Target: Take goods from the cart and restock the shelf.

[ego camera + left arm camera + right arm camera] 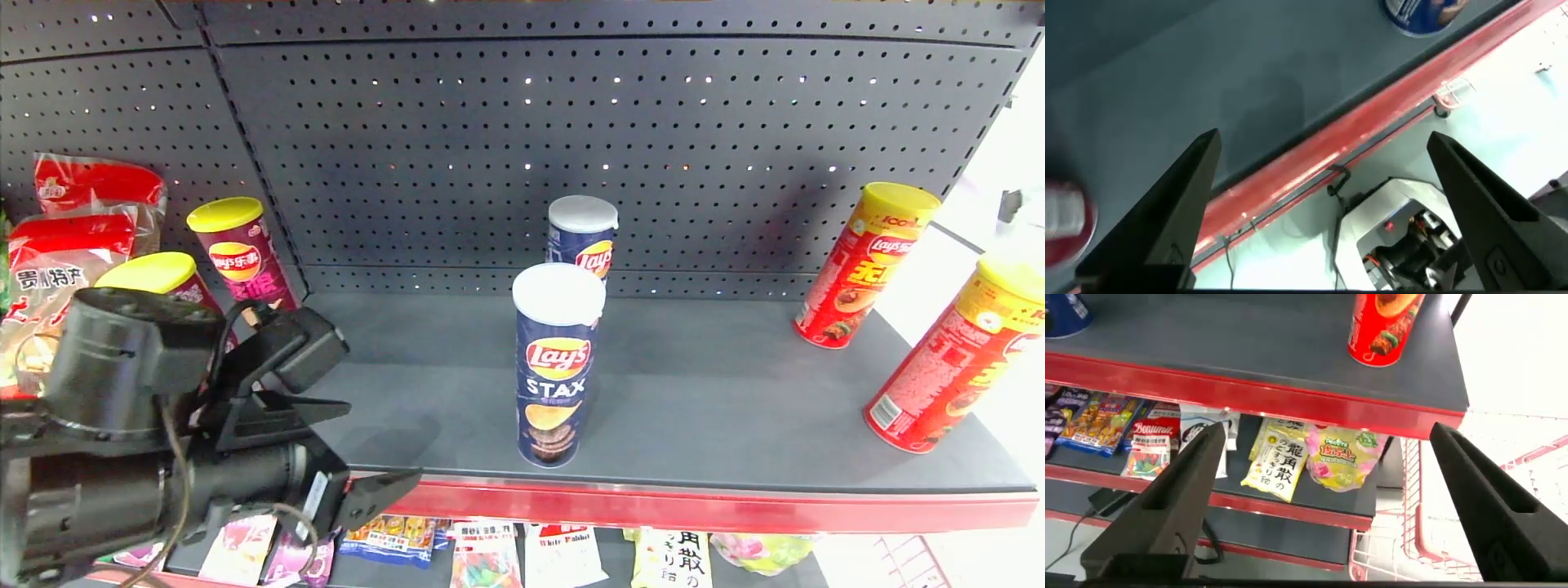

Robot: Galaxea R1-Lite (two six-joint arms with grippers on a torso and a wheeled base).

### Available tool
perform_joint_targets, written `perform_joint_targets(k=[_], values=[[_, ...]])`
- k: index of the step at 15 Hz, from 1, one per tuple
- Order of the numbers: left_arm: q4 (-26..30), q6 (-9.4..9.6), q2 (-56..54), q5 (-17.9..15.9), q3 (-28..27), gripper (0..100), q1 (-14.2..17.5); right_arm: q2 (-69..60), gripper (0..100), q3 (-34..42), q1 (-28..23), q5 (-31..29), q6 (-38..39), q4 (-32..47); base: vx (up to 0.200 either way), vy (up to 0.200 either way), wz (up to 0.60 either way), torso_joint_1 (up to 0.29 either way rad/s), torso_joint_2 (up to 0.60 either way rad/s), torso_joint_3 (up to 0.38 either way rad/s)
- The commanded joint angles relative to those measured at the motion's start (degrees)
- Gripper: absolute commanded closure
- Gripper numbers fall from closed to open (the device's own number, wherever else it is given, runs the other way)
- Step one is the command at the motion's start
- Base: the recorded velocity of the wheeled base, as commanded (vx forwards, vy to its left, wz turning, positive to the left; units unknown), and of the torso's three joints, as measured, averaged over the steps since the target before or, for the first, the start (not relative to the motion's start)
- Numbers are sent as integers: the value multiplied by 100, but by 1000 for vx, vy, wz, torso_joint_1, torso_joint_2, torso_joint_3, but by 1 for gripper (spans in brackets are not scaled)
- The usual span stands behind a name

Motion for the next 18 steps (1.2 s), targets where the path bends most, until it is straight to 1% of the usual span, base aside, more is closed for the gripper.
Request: perform_joint_targets(k=[1, 4, 6, 10, 12, 18], values=[[-54, 4, 1042, 91, -602, 0, -166, -221, 0, 95, -17, 12, -7, -6, 0, 0, 0, 0, 0, 0], [-54, 4, 1543, 109, -1103, 0, -298, -221, 0, 174, -17, 12, 2, -23, 0, 0, 0, 0, 0, 0], [-63, 21, 1772, 135, -1323, 0, -359, -221, 0, 174, -17, 12, 2, -14, 0, 0, 0, 0, 0, 0], [-63, 39, 1983, 240, -1437, 0, -359, -221, 0, 174, -17, 12, 2, -14, 0, 0, 0, 0, 0, 0], [-72, 39, 2035, 355, -1455, 0, -359, -221, 0, 174, -17, 12, 2, -14, 0, 0, 0, 0, 0, 0], [-63, 39, 2404, 434, -1964, 0, -350, -221, 0, 174, -17, 4, 2, -23, 0, 0, 0, 0, 0, 0]])
